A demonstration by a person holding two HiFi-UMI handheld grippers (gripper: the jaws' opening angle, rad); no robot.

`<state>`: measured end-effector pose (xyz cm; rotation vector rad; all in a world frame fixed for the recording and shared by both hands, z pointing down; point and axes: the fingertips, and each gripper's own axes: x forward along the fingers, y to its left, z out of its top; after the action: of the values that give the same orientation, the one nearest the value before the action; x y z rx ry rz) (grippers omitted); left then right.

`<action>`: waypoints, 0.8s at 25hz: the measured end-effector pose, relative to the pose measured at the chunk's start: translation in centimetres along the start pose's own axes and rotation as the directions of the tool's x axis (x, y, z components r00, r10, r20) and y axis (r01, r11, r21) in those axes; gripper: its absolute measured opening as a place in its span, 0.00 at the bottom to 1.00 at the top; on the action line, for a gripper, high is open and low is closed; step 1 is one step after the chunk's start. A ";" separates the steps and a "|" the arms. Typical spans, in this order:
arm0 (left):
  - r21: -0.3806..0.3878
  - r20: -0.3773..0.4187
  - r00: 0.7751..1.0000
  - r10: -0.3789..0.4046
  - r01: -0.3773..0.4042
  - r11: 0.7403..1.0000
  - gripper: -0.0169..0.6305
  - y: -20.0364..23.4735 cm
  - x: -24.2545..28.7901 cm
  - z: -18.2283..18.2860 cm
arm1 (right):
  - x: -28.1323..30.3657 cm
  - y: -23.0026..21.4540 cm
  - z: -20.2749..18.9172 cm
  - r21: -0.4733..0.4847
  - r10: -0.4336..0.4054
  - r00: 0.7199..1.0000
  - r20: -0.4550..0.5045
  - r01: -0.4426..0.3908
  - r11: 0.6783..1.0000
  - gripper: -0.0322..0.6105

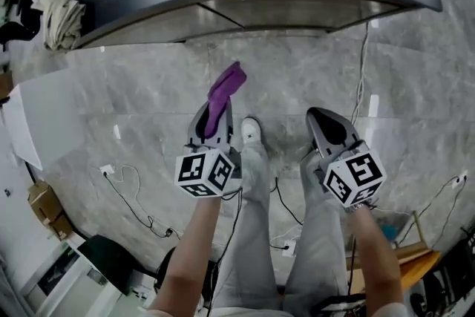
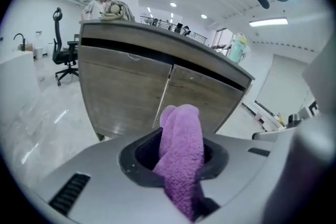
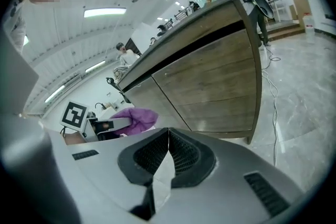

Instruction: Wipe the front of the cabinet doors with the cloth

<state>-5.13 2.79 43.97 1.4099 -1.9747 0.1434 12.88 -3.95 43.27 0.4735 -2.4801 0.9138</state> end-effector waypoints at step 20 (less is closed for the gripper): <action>0.087 0.106 0.975 -0.194 0.185 0.979 0.16 5.5 -7.3 9.4 | 5.0 9.5 5.6 -0.115 -0.082 0.994 0.075 0.091 0.989 0.09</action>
<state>-13.07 6.39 34.27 1.6818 -1.9301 0.0527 2.66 -1.69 37.10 0.5771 -2.5381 0.7228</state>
